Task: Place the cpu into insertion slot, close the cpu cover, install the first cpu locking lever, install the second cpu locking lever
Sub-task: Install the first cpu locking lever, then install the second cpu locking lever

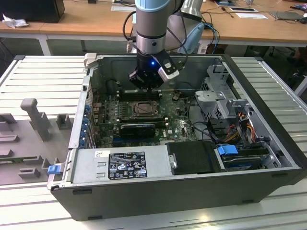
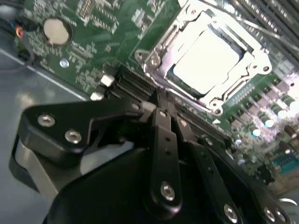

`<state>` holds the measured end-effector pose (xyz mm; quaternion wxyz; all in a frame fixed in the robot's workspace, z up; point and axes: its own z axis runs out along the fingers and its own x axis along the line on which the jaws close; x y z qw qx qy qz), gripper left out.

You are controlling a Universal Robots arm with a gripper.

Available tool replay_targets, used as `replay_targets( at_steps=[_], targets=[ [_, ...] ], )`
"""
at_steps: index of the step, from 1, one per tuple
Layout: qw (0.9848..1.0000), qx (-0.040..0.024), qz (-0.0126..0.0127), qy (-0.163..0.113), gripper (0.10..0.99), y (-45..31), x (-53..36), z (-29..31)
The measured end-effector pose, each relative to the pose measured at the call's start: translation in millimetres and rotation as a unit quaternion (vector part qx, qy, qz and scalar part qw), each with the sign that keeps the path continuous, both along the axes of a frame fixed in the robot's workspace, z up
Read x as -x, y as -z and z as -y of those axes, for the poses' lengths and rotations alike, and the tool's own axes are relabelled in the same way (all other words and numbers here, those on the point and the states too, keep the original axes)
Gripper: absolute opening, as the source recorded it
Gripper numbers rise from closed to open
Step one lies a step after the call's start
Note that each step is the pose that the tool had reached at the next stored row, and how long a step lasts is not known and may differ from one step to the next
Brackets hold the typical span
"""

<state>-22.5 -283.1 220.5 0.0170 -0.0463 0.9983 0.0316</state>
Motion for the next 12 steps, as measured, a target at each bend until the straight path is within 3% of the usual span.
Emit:
replay_targets(
  at_steps=[12],
  targets=[
    [1.0, 0.0, 0.0, 0.0, 0.106, 0.1, 0.0, 4.5]
  ],
)
